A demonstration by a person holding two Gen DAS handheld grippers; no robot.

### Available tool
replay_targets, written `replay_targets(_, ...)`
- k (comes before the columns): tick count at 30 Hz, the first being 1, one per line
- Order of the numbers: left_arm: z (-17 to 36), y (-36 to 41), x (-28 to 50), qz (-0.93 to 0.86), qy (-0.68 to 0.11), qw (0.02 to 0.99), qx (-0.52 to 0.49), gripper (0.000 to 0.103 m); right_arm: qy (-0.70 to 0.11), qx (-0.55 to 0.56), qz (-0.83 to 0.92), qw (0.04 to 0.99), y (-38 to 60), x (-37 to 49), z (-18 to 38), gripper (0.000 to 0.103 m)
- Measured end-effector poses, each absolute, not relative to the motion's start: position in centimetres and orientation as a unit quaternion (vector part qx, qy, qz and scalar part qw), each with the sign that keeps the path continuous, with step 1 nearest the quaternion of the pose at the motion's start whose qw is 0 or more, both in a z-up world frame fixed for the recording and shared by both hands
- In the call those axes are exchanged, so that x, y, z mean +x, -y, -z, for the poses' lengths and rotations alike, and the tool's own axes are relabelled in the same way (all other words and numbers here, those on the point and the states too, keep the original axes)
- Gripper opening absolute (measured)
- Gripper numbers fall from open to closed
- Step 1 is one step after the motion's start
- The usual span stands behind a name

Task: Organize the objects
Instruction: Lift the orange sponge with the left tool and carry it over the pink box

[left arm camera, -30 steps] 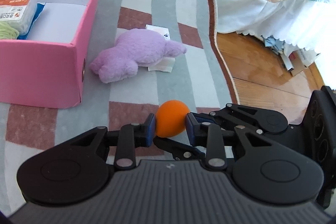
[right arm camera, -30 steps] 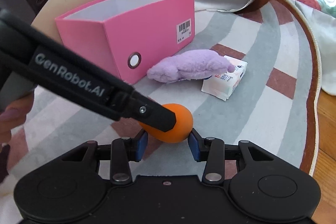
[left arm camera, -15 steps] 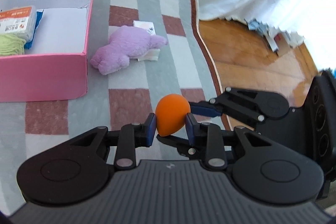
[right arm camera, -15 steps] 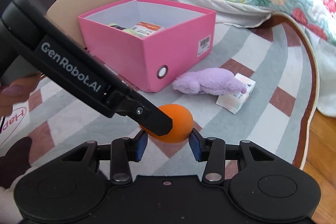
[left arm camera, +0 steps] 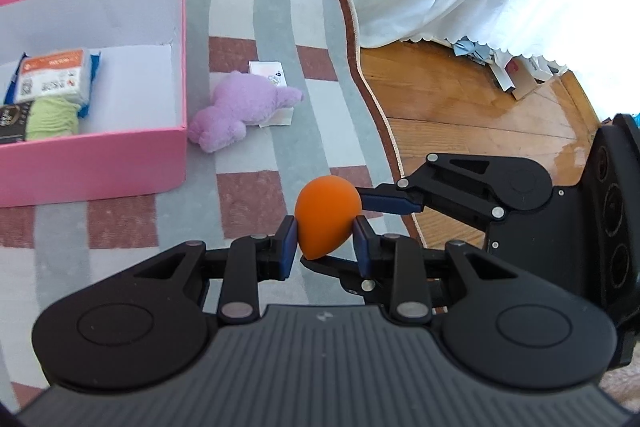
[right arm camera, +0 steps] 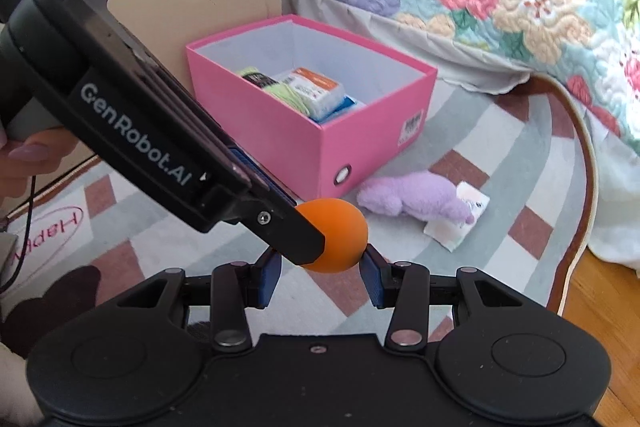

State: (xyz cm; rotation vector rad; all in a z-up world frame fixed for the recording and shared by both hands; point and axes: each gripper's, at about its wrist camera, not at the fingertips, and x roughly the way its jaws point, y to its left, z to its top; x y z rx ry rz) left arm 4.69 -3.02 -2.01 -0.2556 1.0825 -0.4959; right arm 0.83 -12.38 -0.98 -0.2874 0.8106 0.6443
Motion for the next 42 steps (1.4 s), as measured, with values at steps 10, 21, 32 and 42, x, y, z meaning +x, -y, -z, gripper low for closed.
replay_targets(10,-0.3,2.2,3.7,0.231,-0.48,0.84,-0.104,0.029,-0.394,-0.122,-0.306,0.858,11.7,1.3,-1.4,0.049)
replay_targets(21,-1.7,0.0,2.9,0.207,-0.466,0.855,-0.093,0.028,-0.385,-0.156,-0.324,0.85,9.0,2.1,-2.8,0.05)
replay_targets(32,-4.8,-2.9,3.5,0.192,-0.457,0.863,-0.102,0.029,-0.379,-0.164,-0.347,0.842,6.7,3.7,-5.5,0.05)
replay_targets(42,-6.7,-5.3,4.9,0.18,-0.473,0.855,-0.117,0.029,-0.378,-0.148,-0.368,0.837,5.6,5.4,-7.2,0.05)
